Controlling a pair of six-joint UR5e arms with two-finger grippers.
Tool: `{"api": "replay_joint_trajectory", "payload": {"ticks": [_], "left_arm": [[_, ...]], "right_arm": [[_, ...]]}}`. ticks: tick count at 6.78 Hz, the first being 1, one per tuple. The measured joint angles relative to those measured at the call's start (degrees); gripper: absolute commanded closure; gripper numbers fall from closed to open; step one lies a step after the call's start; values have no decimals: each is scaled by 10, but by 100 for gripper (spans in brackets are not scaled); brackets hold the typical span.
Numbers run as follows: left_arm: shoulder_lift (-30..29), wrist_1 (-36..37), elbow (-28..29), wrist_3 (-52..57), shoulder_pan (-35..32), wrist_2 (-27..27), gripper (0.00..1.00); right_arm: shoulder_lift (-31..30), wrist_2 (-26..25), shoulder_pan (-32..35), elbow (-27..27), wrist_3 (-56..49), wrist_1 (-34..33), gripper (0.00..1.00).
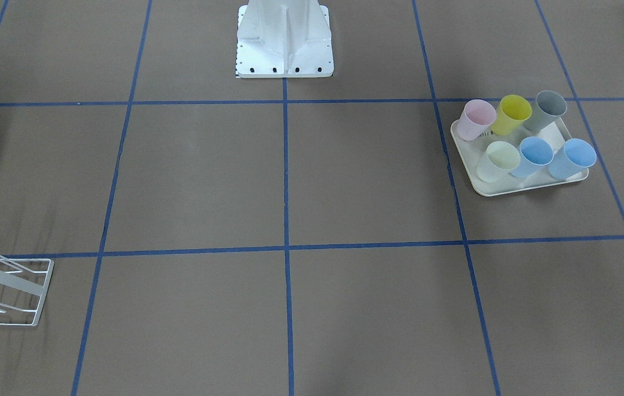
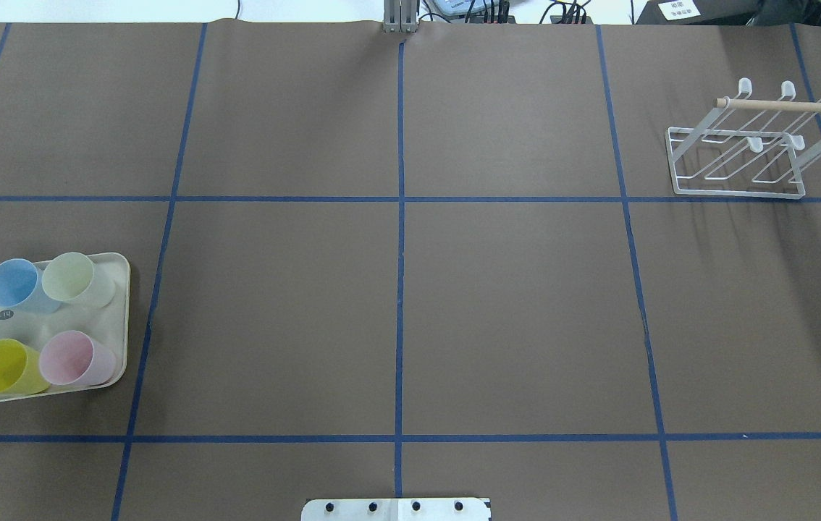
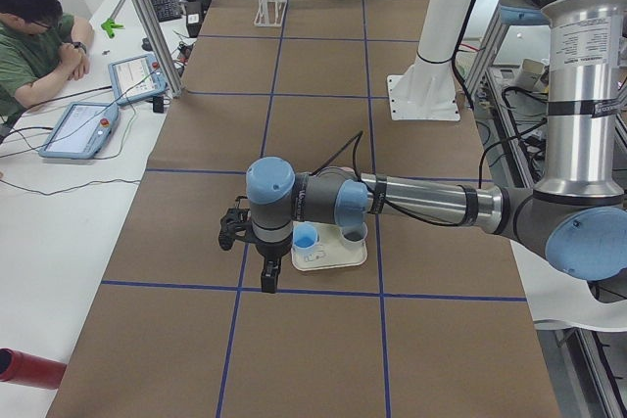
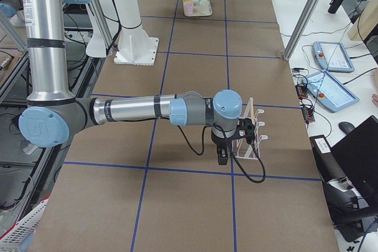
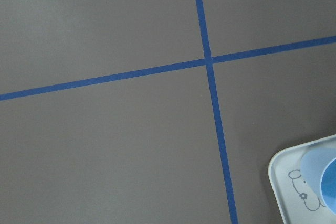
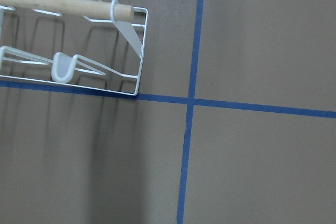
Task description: Transfer IKEA cup to right arm and place on rack
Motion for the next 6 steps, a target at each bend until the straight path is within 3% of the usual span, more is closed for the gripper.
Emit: {"api": "replay_joint_trajectory", "payload": {"ticks": [2,3,6], "left_arm": [[20,-7,-37,-71,20,-58,0],[73,-49,-72,-136,44,-63,0],[226,-287,-96,-337,129,-47,1]], "right_arm": [[15,1,-5,19,2,0,0],[18,1,-10,22,5,0,0],[19,30,-19,36,29,0,0]]}}
